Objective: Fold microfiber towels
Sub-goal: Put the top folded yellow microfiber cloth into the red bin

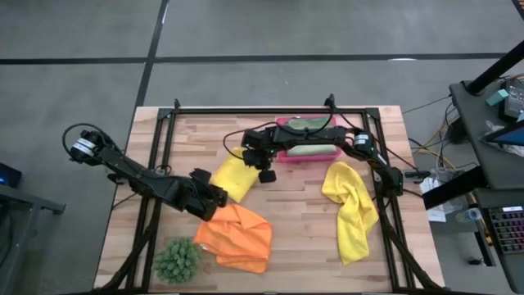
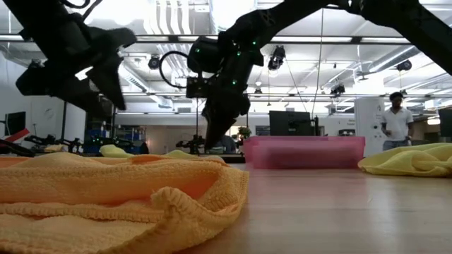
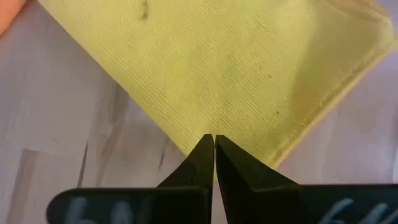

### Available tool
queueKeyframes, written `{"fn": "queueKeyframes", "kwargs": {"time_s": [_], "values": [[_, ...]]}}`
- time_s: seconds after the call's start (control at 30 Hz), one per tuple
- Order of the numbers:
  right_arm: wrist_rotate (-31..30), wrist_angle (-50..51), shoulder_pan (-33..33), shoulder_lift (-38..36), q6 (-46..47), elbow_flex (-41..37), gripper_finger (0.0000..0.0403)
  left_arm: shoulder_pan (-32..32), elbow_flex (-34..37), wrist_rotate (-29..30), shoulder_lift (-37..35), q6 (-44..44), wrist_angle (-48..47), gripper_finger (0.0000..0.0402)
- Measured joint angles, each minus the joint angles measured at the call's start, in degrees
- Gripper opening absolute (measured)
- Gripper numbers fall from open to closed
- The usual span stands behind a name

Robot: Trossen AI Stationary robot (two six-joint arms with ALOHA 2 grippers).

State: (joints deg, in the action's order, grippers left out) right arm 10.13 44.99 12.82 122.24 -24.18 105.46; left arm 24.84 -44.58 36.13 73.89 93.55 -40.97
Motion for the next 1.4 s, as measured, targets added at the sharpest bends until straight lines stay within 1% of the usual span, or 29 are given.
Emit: {"fn": "queueKeyframes", "kwargs": {"time_s": [0.13, 0.23, 0.33, 0.43, 0.53, 0.63, 0.7, 0.83, 0.87, 1.0, 1.1, 1.23, 1.4], "values": [[0.3, 0.1, 1.0, -1.3, 3.7, -0.1, 0.0017, -0.1, 0.0, 1.7, 1.4, 3.7, 3.4, 0.0176], [0.3, 1.2, 2.6, -2.0, 6.2, 0.0, 0.004, -0.1, 0.0, 1.2, 3.3, 8.2, 4.5, 0.0186], [0.3, 2.8, 4.4, -2.1, 7.8, 0.0, 0.0079, -0.1, 0.0, -1.1, 5.5, 13.5, 4.6, 0.0208], [0.4, 3.1, 6.2, -2.2, 7.9, -0.1, 0.0126, -0.1, 0.0, -2.7, 8.6, 18.1, 4.6, 0.0237], [0.4, 2.2, 7.9, -2.2, 8.4, -0.1, 0.0174, -0.2, 0.0, -2.8, 11.8, 20.7, 4.9, 0.0262], [1.0, 1.4, 9.4, -2.2, 8.7, -0.1, 0.0216, -0.9, 0.0, -2.6, 14.9, 22.1, 5.8, 0.0277], [3.6, 0.0, 10.4, -2.2, 10.0, -0.2, 0.0239, -1.7, 0.0, -2.0, 16.3, 22.3, 7.5, 0.028], [12.7, -4.7, 11.9, -2.2, 13.8, -1.6, 0.0273, -3.7, 0.0, -1.5, 18.3, 20.5, 11.4, 0.0281], [13.8, -5.5, 11.9, -2.2, 14.1, -2.1, 0.0278, -4.2, 0.0, -1.3, 18.6, 20.0, 12.5, 0.0281], [14.3, -9.8, 11.8, -2.2, 15.3, -4.6, 0.0293, -5.5, 0.0, -0.9, 19.0, 18.0, 13.8, 0.0281], [14.3, -13.1, 11.4, -2.2, 15.4, -6.6, 0.0294, -5.8, 0.1, 0.5, 19.1, 17.4, 13.5, 0.0281], [14.3, -20.0, 10.8, -2.2, 18.7, -9.1, 0.0293, -6.0, 1.3, 0.7, 19.1, 17.0, 14.3, 0.0281], [14.3, -24.9, 10.3, -2.2, 22.5, -10.7, 0.0294, -6.5, 5.6, 2.5, 18.8, 14.2, 22.1, 0.0281]]}}
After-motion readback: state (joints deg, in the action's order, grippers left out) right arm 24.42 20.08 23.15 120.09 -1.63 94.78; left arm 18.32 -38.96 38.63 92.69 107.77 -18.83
